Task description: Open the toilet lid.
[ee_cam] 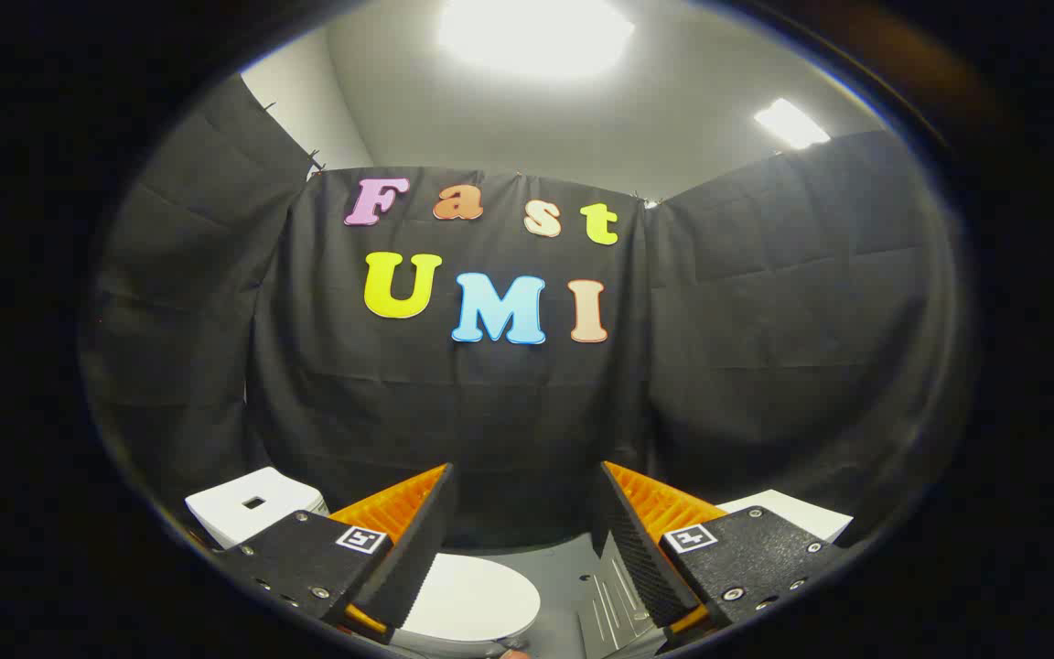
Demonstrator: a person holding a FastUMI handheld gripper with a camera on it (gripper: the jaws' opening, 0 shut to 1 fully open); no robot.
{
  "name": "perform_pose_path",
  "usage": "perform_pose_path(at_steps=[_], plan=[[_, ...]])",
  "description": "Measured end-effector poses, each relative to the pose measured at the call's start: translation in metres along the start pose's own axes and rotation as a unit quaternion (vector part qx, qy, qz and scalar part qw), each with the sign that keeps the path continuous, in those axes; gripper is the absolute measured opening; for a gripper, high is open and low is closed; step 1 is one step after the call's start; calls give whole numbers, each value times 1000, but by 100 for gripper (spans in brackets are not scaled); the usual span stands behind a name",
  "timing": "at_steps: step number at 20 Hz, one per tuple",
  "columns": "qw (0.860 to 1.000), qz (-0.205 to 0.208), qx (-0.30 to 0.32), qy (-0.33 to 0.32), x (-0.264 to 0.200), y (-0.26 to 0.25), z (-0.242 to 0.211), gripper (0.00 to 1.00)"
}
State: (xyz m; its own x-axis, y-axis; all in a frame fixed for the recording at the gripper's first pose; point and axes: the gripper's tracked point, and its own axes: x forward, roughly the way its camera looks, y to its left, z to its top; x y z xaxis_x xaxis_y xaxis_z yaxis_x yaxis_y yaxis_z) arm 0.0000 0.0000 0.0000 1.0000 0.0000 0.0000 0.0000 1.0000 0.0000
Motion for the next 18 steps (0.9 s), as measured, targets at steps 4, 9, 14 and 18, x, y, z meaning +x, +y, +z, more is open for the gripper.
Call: perform_pose_path(at_steps=[4,9,14,18], plan=[[1000,-10,1,6,1,-10,-6,94],[1000,-16,5,7,3,-16,-10,94],[1000,-18,7,11,3,-19,-14,94],[1000,-16,9,13,4,-19,-16,94]])
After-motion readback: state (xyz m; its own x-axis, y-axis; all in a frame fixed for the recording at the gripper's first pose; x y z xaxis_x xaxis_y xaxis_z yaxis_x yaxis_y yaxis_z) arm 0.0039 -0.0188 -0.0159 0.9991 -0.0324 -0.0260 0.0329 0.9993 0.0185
